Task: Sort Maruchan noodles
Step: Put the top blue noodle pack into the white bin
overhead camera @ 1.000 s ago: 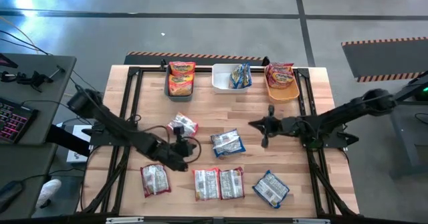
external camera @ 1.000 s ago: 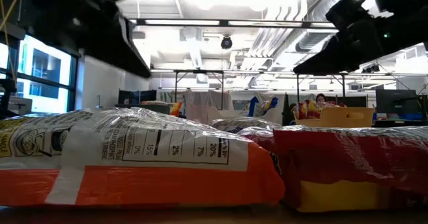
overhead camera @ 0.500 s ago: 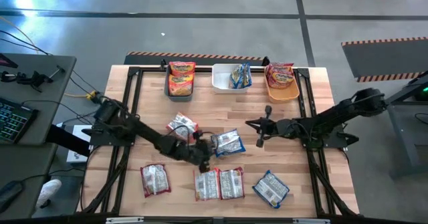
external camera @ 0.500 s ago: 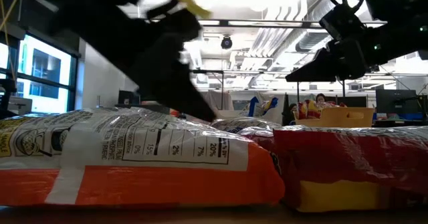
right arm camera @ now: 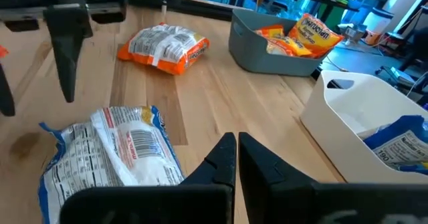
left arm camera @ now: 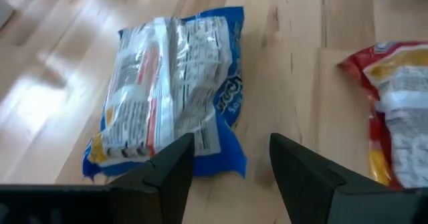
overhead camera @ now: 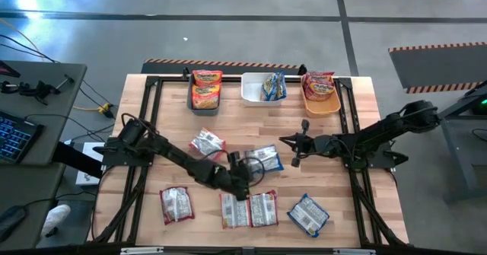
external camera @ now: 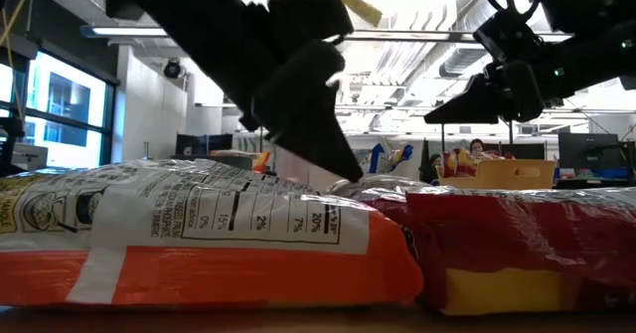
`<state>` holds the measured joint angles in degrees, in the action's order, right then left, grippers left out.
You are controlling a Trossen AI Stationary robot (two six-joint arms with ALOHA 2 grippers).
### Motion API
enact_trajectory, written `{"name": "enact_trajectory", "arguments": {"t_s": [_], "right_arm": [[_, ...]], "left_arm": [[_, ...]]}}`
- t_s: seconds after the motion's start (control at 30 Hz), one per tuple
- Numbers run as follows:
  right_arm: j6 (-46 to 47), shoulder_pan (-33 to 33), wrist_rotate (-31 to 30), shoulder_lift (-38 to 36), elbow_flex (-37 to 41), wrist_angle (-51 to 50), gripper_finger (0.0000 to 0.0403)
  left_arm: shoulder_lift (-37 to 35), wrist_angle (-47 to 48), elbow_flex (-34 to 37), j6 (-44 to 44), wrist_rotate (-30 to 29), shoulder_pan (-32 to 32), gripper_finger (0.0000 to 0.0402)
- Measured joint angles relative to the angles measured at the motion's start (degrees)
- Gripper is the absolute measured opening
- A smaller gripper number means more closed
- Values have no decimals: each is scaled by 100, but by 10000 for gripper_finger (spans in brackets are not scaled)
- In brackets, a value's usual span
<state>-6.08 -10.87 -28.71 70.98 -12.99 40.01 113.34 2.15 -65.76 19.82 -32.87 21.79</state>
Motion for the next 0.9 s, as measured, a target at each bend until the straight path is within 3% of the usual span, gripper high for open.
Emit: {"name": "enact_trajectory", "arguments": {"t_s": [0.37, 0.67, 0.77, 0.9], "right_arm": [[-206, 0, 5, -5, 0, 115, 0], [-169, 0, 92, 15, -2, 95, 0], [-182, 2, 139, 49, -6, 162, 0], [-165, 1, 276, 61, -4, 129, 0]], "left_arm": [[428, 126, -403, 604, -234, -57, 187], [968, 515, -864, 503, -459, -193, 181], [970, 711, -885, 479, -460, -244, 157], [948, 881, -887, -20, -252, -318, 87]]}}
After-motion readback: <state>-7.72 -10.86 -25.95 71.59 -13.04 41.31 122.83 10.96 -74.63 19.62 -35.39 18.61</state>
